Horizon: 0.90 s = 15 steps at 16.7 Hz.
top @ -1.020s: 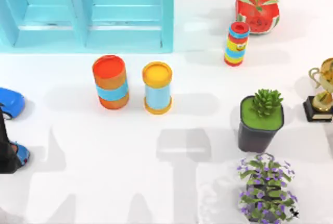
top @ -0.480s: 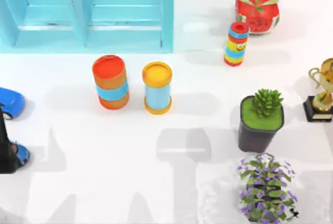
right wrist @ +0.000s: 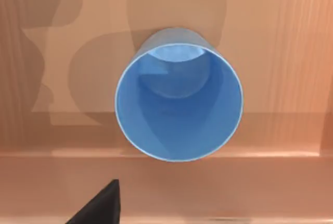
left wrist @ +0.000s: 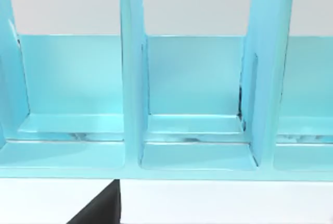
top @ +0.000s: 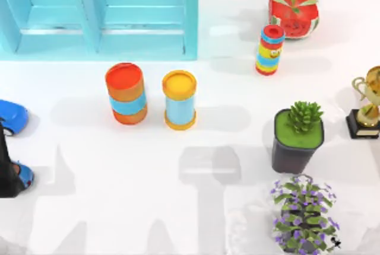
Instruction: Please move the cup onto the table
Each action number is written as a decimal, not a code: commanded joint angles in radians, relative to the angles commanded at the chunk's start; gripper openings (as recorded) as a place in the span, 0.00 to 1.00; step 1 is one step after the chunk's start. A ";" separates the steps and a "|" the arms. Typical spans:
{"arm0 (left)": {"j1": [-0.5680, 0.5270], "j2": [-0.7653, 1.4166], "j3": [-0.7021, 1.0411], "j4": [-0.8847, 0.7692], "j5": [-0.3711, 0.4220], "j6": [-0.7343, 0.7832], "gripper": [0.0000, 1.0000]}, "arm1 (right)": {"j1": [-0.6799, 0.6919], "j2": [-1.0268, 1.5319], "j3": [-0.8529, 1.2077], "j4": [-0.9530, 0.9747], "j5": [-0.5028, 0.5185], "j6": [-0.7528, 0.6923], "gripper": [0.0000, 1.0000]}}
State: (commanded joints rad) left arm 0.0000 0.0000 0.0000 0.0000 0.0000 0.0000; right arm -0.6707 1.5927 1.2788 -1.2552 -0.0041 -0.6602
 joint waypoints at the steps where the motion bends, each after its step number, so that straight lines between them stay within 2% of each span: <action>1: 0.000 0.000 0.000 0.000 0.000 0.000 1.00 | 0.000 0.000 0.000 0.000 0.000 0.000 1.00; 6: 0.000 0.000 0.000 0.000 0.000 0.000 1.00 | 0.003 0.007 -0.029 0.036 0.000 0.003 1.00; 15: 0.000 0.000 0.000 0.000 0.000 0.000 1.00 | 0.007 0.093 -0.270 0.363 0.000 0.009 1.00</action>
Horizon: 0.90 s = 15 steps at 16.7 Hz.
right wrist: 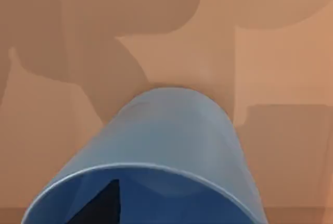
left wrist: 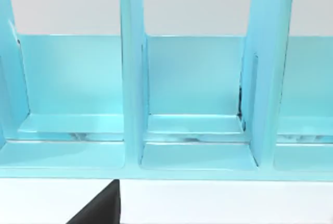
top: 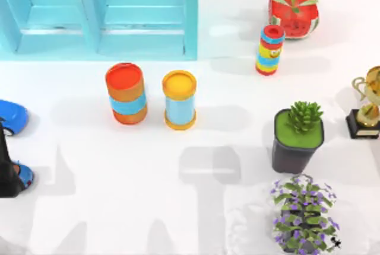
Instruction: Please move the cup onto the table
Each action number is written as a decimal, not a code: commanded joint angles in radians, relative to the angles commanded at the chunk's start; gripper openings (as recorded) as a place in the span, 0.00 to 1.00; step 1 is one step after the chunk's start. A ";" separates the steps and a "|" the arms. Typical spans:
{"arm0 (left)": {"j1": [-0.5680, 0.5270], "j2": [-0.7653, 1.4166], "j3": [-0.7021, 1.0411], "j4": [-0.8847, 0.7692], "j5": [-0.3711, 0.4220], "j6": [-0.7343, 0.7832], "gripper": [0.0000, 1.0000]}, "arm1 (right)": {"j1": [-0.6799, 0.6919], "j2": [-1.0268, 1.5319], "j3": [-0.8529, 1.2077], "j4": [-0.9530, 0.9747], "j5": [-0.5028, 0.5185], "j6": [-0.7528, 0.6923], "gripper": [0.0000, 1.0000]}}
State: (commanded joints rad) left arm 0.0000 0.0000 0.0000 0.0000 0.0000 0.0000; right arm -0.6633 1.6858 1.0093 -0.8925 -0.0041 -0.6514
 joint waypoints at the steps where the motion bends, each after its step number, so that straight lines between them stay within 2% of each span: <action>1: 0.000 0.000 0.000 0.000 0.000 0.000 1.00 | -0.001 0.007 -0.017 0.024 0.000 -0.001 1.00; 6: 0.000 0.000 0.000 0.000 0.000 0.000 1.00 | -0.002 0.013 -0.029 0.042 0.000 -0.002 1.00; 15: 0.000 0.000 0.000 0.000 0.000 0.000 1.00 | -0.002 0.013 -0.029 0.042 0.000 -0.002 0.32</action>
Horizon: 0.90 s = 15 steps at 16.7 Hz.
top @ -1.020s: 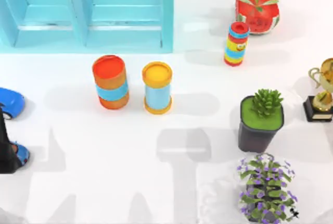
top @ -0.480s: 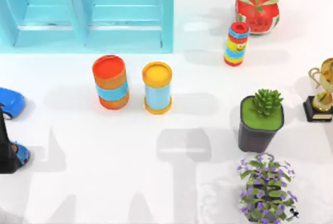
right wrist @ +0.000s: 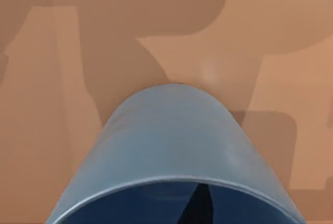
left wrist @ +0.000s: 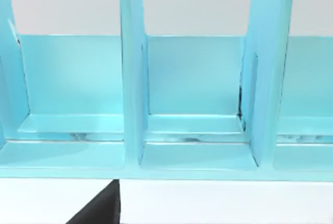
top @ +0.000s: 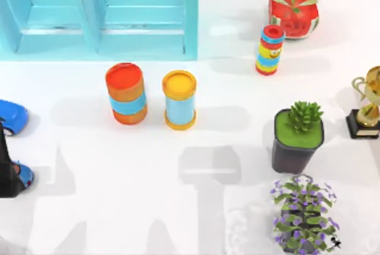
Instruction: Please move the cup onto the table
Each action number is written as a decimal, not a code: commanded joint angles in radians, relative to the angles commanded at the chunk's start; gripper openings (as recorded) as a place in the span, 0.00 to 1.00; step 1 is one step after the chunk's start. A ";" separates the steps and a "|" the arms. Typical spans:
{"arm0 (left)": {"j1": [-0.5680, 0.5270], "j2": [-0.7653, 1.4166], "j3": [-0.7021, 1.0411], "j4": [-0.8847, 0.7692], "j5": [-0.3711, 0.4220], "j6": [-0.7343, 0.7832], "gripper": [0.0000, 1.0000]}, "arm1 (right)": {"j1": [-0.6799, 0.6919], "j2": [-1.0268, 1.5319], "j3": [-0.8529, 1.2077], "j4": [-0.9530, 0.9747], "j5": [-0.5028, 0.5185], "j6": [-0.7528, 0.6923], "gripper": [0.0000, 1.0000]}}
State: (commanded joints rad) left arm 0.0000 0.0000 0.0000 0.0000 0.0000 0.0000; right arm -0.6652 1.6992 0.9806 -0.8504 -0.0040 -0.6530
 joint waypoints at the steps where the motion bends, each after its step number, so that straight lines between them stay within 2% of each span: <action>1: 0.000 0.000 0.000 0.000 0.000 0.000 1.00 | 0.000 0.000 0.000 0.000 0.000 0.000 0.25; 4: 0.000 0.000 0.000 0.000 0.000 0.000 1.00 | 0.000 0.000 0.000 0.000 0.000 0.000 0.02; 5: 0.000 0.000 0.000 0.000 0.000 0.000 1.00 | 0.000 0.000 0.000 0.000 0.000 0.000 0.00; 15: 0.000 0.000 0.000 0.000 0.000 0.000 1.00 | 0.014 -0.012 0.008 -0.015 0.000 0.013 0.00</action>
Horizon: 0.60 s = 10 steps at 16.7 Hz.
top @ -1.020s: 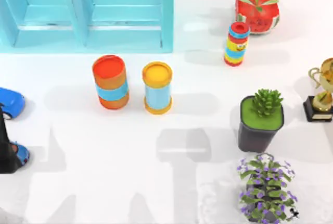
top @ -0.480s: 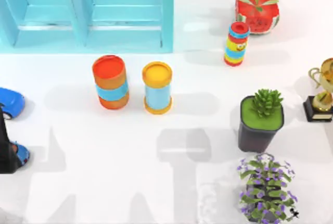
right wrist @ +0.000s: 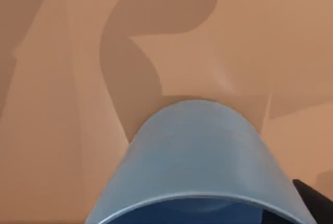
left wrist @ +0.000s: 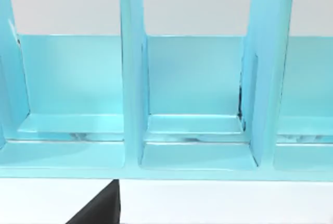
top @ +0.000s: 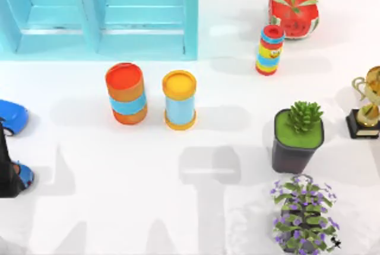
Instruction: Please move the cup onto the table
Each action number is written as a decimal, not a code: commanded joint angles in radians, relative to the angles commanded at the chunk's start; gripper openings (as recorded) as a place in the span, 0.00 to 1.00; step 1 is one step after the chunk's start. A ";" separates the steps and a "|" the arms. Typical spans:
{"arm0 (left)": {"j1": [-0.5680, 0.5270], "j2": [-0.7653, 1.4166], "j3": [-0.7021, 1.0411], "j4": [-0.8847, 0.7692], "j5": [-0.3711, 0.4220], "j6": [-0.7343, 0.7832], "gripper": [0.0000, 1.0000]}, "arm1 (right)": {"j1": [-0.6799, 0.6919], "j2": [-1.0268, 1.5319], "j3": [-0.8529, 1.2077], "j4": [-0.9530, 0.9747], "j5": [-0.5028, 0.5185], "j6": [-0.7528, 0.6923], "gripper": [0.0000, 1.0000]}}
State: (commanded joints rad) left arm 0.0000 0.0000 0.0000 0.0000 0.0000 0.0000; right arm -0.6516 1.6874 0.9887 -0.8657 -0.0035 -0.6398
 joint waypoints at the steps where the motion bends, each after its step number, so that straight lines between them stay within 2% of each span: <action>1: 0.000 0.000 0.000 0.000 0.000 0.000 1.00 | 0.020 -0.016 0.009 -0.023 0.000 0.019 0.00; 10: 0.000 0.000 0.000 0.000 0.000 0.000 1.00 | 0.314 -0.262 0.122 -0.387 0.002 0.310 0.00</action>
State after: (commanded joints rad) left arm 0.0000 0.0000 0.0000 0.0000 0.0000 0.0000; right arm -0.3378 1.4258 1.1106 -1.2531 -0.0012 -0.3297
